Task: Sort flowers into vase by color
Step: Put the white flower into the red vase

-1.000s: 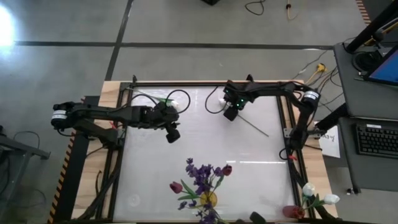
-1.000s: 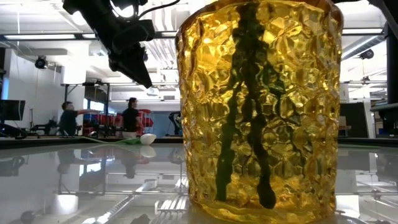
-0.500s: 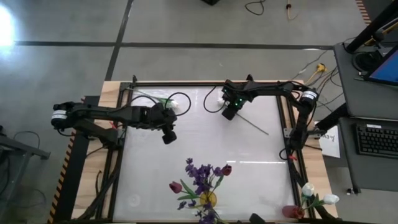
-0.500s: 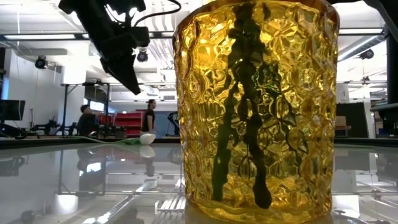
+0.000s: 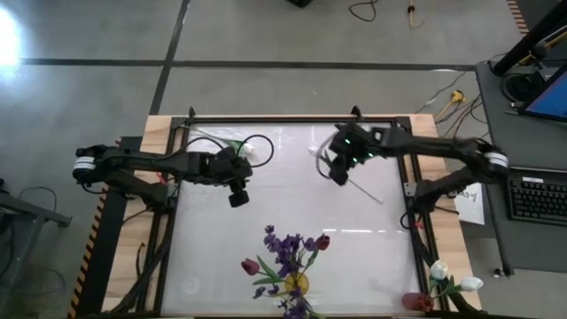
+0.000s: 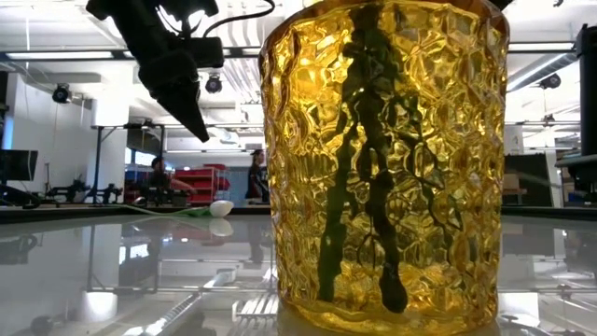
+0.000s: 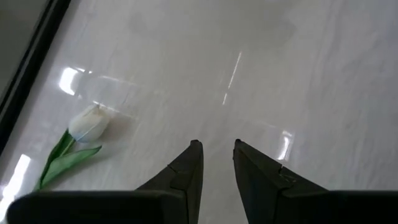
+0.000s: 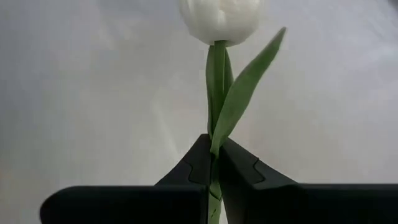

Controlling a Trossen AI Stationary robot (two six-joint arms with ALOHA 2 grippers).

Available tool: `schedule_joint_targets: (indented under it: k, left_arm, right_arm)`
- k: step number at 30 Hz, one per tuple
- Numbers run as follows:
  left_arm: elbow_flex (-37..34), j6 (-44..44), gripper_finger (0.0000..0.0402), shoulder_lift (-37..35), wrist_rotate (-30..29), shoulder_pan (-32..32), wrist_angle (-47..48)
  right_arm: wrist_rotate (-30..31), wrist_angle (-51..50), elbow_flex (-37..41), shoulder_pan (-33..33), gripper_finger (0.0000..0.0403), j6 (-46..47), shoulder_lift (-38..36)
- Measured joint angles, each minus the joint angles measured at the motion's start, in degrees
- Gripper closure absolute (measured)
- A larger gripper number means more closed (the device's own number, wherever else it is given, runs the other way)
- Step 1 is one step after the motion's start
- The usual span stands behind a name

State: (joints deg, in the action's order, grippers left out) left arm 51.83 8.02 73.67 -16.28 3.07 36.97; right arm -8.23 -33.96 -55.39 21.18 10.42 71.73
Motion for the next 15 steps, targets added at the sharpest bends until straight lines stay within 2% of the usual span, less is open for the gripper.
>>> schedule_joint_targets:
  k: [3, 9, 15]
  left_arm:
    - [-0.02, 0.07, 0.0325, 0.0, 1.81, 0.0, -0.04]
    - [-0.01, 3.02, 0.0325, 0.0, 9.77, -0.38, -0.2]
    - [0.0, 7.24, 0.0325, 0.04, 9.93, -2.56, -2.64]
  right_arm:
    - [-1.62, 3.75, 1.84, -6.26, 0.039, 4.37, -7.98]
    - [-5.58, 11.3, 2.32, -16.51, 0.039, 13.36, -21.6]
    - [-9.43, 16.73, 4.25, -24.71, 0.039, 16.34, -31.31]
